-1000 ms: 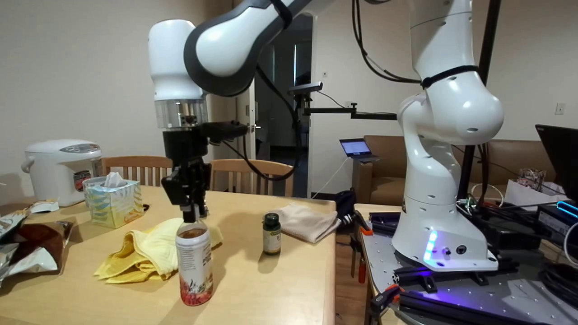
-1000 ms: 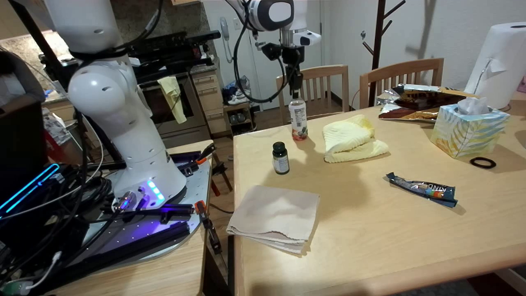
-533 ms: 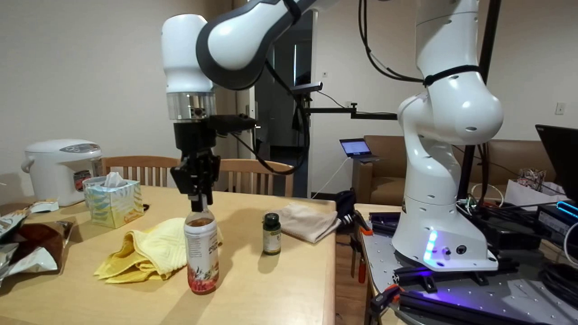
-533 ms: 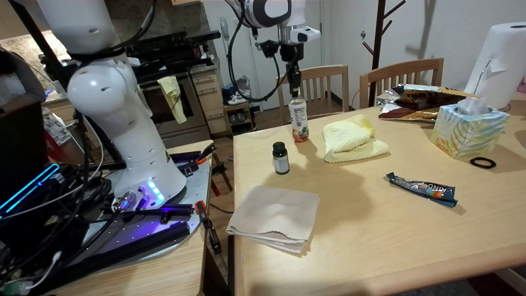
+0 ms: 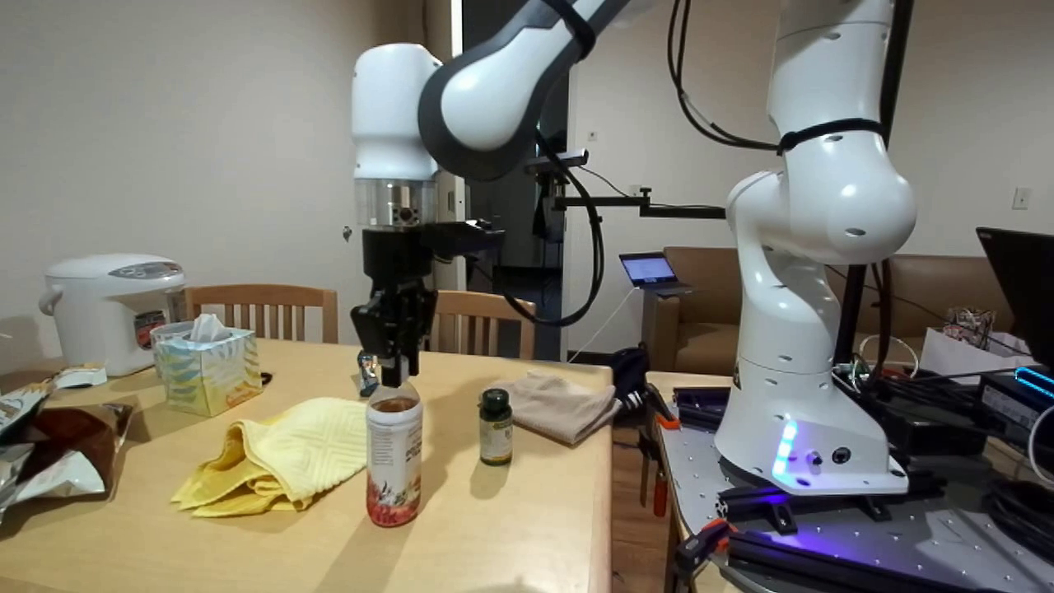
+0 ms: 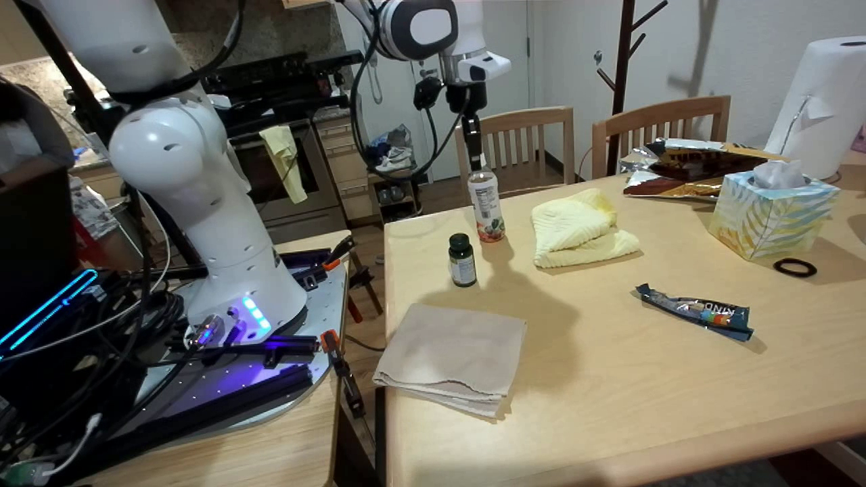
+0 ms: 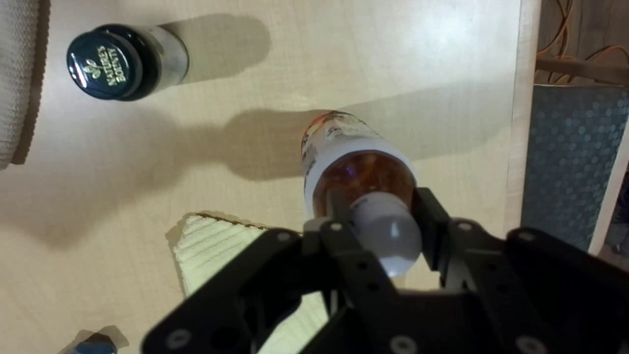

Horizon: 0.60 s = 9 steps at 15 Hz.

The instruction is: Move the smaller bottle to the left and shift the bigger bottle to the right near the smaller one

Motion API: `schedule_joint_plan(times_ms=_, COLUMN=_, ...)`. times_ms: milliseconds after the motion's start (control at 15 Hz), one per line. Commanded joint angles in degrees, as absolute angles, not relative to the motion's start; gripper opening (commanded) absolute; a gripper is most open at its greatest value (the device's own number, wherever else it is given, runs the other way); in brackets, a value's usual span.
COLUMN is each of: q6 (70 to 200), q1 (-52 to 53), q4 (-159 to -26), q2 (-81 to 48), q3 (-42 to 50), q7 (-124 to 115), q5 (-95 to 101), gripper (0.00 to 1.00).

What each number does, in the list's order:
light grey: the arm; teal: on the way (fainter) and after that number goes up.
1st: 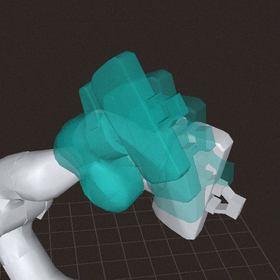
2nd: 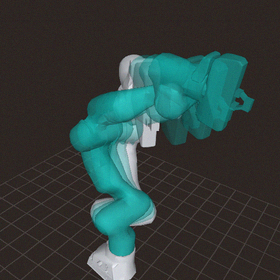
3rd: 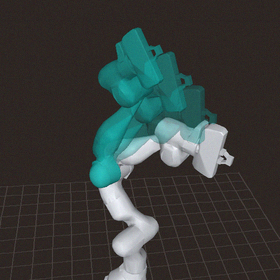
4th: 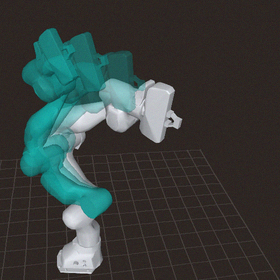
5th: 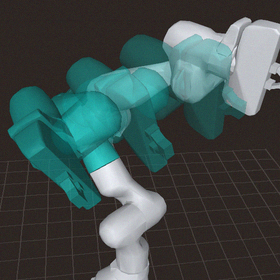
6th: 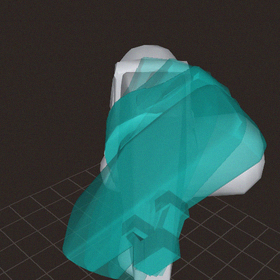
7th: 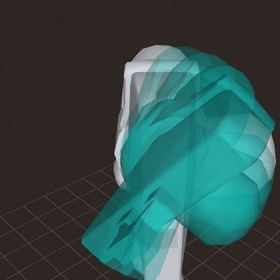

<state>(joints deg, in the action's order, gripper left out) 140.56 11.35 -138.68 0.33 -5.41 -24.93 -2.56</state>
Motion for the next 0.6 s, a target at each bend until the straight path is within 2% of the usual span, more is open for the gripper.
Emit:
schedule_joint_plan(times_ms=0, q6=144.81, q1=9.59, q4=-145.98, q2=7.25, q3=-6.3, q7=-28.15, q5=-2.77, gripper=0.11)
schedule_joint_plan(times_ms=533, q6=142.67, q1=6.39, q4=-149.7, q2=13.09, q3=-6.76, q7=-27.97, q5=-1.42, gripper=0.11)
